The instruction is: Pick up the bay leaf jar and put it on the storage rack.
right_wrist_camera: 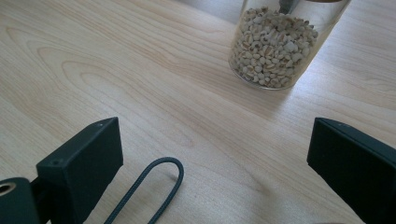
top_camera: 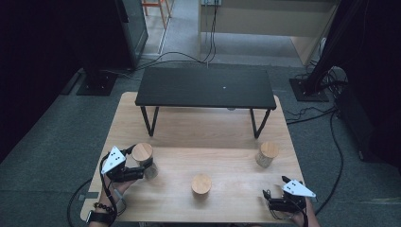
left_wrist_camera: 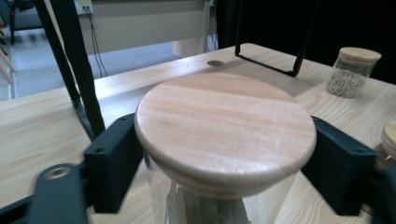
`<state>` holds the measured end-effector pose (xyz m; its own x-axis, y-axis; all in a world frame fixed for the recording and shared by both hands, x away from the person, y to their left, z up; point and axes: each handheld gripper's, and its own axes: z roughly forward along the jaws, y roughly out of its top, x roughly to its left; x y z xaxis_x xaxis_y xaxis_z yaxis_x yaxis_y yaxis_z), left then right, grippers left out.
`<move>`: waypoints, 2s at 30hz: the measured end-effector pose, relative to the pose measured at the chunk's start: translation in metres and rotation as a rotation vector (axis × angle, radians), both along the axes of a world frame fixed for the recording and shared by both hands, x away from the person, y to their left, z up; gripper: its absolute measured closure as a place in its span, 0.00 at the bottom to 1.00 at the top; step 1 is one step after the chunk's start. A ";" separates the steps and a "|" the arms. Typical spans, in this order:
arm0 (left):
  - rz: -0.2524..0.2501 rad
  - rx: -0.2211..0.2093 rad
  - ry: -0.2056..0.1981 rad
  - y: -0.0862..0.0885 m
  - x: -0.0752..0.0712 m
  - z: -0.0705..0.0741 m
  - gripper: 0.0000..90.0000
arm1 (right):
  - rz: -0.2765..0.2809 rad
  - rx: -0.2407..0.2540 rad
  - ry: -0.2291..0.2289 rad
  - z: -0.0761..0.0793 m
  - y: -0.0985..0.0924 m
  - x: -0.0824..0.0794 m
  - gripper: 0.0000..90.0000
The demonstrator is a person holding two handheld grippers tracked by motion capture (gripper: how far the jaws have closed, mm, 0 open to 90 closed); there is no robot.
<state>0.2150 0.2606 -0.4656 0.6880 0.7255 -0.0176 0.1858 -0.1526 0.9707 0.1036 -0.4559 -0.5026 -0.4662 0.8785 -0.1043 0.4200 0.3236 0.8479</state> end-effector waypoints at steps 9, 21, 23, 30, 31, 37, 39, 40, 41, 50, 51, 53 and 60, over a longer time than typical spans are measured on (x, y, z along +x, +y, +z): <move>0.004 -0.009 0.000 -0.002 0.001 -0.001 0.27 | 0.001 -0.003 0.000 0.000 0.000 0.000 0.04; 0.051 -0.041 0.014 -0.002 -0.003 0.008 0.27 | 0.000 0.003 0.003 0.000 -0.001 0.000 0.04; 0.056 -0.045 0.014 -0.002 -0.003 0.012 0.27 | 0.000 0.005 0.003 0.000 -0.001 0.000 0.04; 0.079 -0.061 0.026 -0.003 -0.001 0.029 0.27 | -0.005 0.009 0.004 0.000 -0.001 0.000 0.04; 0.084 -0.060 0.026 -0.004 -0.001 0.032 0.27 | -0.005 0.008 0.004 0.000 -0.001 0.000 0.04; 0.092 -0.029 0.030 -0.010 0.001 0.057 0.27 | -0.005 0.010 0.006 0.001 -0.001 0.000 0.04; 0.092 -0.030 0.027 -0.011 0.002 0.060 0.27 | -0.004 0.009 0.005 0.001 -0.001 0.000 0.04; 0.093 -0.030 0.028 -0.012 0.002 0.063 0.27 | -0.004 0.009 0.005 0.000 -0.001 0.000 0.04; 0.093 -0.032 0.023 -0.014 0.003 0.069 0.27 | -0.005 0.009 0.005 0.000 -0.001 0.000 0.04; 0.070 -0.008 0.018 -0.025 0.015 0.099 0.27 | -0.004 0.011 0.005 0.000 -0.001 0.000 0.04; 0.069 -0.010 0.016 -0.026 0.016 0.102 0.27 | -0.003 0.011 0.005 0.000 -0.001 0.000 0.04; 0.068 -0.003 0.008 -0.029 0.019 0.109 0.27 | -0.002 0.012 0.005 0.000 -0.002 0.000 0.04; 0.066 -0.006 0.007 -0.037 0.031 0.133 0.27 | -0.001 0.012 0.006 0.000 -0.002 0.000 0.04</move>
<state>0.2463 0.2236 -0.3323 0.6383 0.7693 -0.0266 0.2023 -0.1344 0.9701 0.1040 -0.4578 -0.5021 -0.4661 0.8800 -0.0912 0.4251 0.3132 0.8492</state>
